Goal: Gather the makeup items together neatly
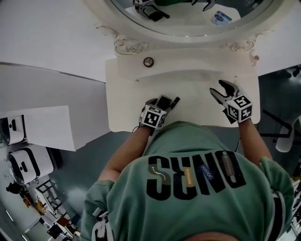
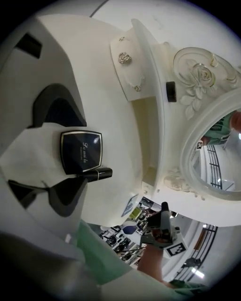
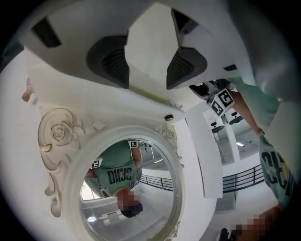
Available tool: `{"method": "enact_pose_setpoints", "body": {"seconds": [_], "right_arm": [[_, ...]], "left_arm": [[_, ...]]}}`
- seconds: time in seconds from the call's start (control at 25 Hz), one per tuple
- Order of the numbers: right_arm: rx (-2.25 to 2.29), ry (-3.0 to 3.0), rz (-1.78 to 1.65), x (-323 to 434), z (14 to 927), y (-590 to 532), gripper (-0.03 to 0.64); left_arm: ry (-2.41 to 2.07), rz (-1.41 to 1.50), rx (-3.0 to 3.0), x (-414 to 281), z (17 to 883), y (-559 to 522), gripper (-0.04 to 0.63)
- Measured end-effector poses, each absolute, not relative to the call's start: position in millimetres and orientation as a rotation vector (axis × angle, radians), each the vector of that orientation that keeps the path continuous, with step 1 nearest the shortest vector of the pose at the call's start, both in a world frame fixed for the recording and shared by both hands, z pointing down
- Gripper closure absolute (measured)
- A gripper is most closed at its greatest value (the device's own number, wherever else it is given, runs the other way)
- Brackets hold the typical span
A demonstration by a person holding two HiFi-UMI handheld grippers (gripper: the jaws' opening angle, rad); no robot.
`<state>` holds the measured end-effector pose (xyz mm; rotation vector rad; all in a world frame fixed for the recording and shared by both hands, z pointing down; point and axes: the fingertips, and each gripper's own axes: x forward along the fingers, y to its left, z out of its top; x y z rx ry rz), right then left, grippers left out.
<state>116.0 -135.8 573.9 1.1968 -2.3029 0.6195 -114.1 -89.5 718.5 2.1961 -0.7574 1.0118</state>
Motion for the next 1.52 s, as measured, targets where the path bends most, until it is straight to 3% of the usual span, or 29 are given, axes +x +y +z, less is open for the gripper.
{"method": "enact_pose_setpoints", "body": {"seconds": [0.48,0.68,1.04,1.32,1.52], "right_arm": [[1.133,-2.368,0.619,206.8,570.3,-121.4,0.374],[1.141,-2.408,0.61,240.0,558.6,-123.5,0.374],[1.262,-2.439,0.604,316.6,528.6,-116.5,0.374],[1.423,-2.389,0.616,396.2,516.5,-88.9,0.374],[1.531,-2.306,0.684,447.7,529.4,-57.1,0.375]], "left_arm": [[-0.911,1.015,2.166,-122.6,724.7,-93.6,0.293],[-1.068,0.843,2.139,-111.0,668.9,-118.2,0.295],[-0.958,0.631,2.271,76.2,576.2,-192.7,0.295],[-0.899,0.663,2.257,214.7,581.5,-233.1,0.295],[-0.95,0.689,2.182,266.1,605.2,-251.6,0.295]]}}
